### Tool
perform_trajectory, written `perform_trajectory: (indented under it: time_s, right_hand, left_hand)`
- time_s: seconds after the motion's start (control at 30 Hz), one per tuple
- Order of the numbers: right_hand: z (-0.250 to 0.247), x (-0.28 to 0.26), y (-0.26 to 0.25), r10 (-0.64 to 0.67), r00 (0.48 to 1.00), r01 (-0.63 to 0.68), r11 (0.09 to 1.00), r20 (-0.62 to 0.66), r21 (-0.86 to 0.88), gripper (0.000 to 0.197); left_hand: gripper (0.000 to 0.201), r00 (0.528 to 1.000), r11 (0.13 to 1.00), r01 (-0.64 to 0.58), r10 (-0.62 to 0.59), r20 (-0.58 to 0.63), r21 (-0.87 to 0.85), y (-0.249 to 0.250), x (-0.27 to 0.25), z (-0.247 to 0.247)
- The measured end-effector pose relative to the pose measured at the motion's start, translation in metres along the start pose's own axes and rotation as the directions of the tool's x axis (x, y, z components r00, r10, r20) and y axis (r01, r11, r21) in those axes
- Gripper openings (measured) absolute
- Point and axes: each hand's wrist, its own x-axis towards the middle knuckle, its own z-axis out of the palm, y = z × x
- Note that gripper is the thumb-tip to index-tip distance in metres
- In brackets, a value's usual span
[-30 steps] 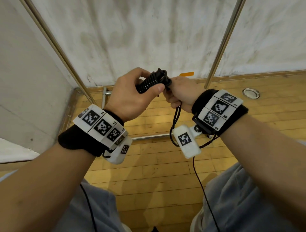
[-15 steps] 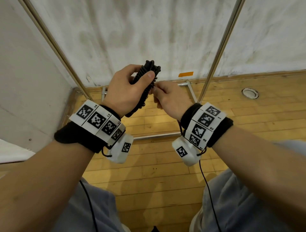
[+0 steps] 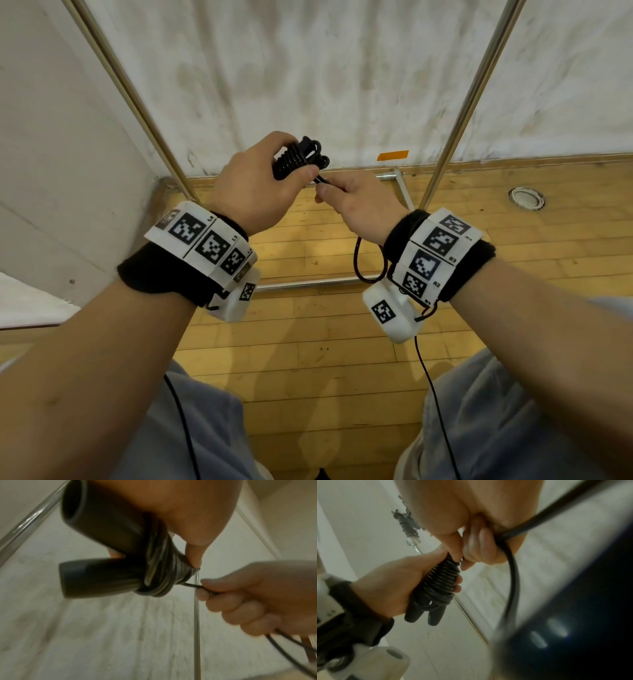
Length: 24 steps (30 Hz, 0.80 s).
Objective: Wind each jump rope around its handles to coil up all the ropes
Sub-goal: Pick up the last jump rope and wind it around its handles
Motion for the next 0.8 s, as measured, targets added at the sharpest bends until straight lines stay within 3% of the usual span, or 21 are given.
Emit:
perform_trajectory:
  time_s: [0.27, 0.37, 0.53, 0.63, 0.7, 0.8]
  right_hand:
    - [0.004, -0.005, -0.004, -0.036, 0.999, 0.031, 0.985, -0.024, -0.171, 0.033]
    - [-0.001, -0.008, 0.0, -0.051, 0.998, 0.044, 0.982, -0.035, -0.182, 0.031]
    - [-0.013, -0.008, 0.007, -0.05, 0.996, 0.035, 0.978, -0.068, -0.205, 0.029]
    - [-0.017, -0.007, 0.008, -0.04, 0.998, 0.029, 0.974, -0.047, -0.223, 0.032]
    - [-0.017, -0.009, 0.009, -0.023, 0.999, 0.015, 0.969, -0.032, -0.247, 0.04]
    - [-0.017, -0.011, 0.008, -0.047, 0.999, 0.052, 0.948, 0.023, -0.313, 0.042]
  left_hand:
    - [0.045, 0.999, 0.991, 0.014, -0.018, 0.029, 0.134, -0.005, -0.001, 0.013]
    - [0.041, 0.987, 0.998, 0.063, -0.063, 0.147, 0.006, -0.001, -0.002, 0.015]
    - [0.045, 0.914, 0.977, 0.146, -0.072, 0.399, -0.158, 0.001, -0.003, 0.011]
    - [0.045, 0.949, 0.979, 0.109, -0.052, 0.31, -0.172, 0.001, -0.004, 0.009]
    - [0.044, 0.977, 0.993, 0.107, -0.094, 0.191, -0.058, -0.004, -0.002, 0.008]
    - [0.049, 0.978, 0.974, 0.172, -0.186, 0.091, 0.145, -0.015, 0.002, 0.003]
